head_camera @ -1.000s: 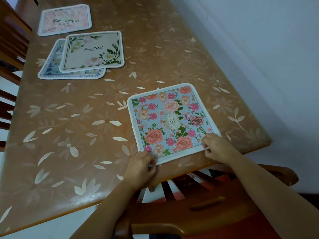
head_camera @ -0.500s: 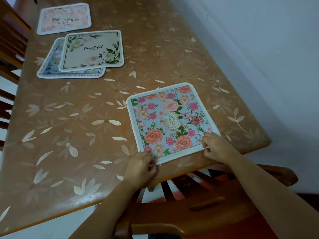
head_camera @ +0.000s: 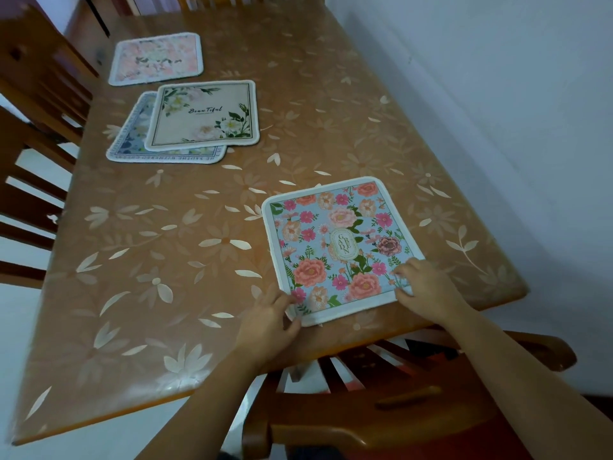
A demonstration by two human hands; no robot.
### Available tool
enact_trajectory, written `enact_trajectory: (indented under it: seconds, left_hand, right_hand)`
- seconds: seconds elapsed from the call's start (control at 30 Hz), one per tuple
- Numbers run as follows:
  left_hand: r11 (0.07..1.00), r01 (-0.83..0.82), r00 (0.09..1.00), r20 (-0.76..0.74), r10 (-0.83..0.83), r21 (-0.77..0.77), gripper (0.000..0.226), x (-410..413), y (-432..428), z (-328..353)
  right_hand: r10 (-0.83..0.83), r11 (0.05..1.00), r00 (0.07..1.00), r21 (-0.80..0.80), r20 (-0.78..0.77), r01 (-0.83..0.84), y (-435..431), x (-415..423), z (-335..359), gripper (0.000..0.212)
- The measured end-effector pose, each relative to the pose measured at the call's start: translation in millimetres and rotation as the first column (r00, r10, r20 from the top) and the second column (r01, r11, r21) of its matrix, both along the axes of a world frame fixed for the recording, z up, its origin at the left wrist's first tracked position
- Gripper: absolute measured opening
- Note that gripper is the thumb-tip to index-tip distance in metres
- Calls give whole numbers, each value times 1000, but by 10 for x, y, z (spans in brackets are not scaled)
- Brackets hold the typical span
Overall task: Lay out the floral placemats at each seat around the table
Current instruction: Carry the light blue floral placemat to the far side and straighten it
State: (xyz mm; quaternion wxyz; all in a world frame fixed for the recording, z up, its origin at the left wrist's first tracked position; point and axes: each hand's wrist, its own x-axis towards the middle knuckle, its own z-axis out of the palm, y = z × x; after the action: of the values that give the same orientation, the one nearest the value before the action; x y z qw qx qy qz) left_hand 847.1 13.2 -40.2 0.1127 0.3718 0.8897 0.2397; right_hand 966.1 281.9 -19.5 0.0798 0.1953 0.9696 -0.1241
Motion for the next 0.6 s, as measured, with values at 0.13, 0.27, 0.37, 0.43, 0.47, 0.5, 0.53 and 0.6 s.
enact_trajectory:
  seconds: [0.13, 0.27, 0.37, 0.43, 0.47, 0.5, 0.53, 0.6]
  left_hand:
    - [999, -52, 988, -147, 52, 6, 29, -16, -33, 162]
    - [999, -50, 974, -219, 52, 15, 30, -10, -182, 351]
    - [998, -37, 961, -271, 47, 43, 32, -36, -464, 509]
    - [997, -54, 953, -296, 68, 53, 33, -70, -727, 595]
    - [996, -68, 949, -304, 83, 61, 34, -92, -873, 632]
    - [994, -80, 945, -311, 97, 68, 35, -111, -1027, 661]
    - [993, -87, 942, -319, 107, 75, 36, -130, -1187, 688]
    - [992, -98, 939, -324, 119, 78, 39, -168, -1523, 748]
  right_hand:
    - [-51, 995, 997, 80, -57, 55, -388, -108, 110, 31]
    - [-64, 997, 985, 30, -162, 70, -935, -263, 288, 28]
    - [-62, 997, 976, 29, -207, 69, -1410, -377, 449, 29]
    - [-66, 997, 967, 23, -247, 74, -1743, -451, 554, 31]
    - [-66, 997, 963, 16, -263, 73, -1914, -490, 602, 32]
    - [-64, 998, 960, 11, -272, 69, -2091, -529, 645, 32]
    - [-60, 998, 958, 7, -280, 65, -2273, -569, 685, 32]
    - [-59, 998, 951, 2, -303, 62, -2645, -645, 754, 33]
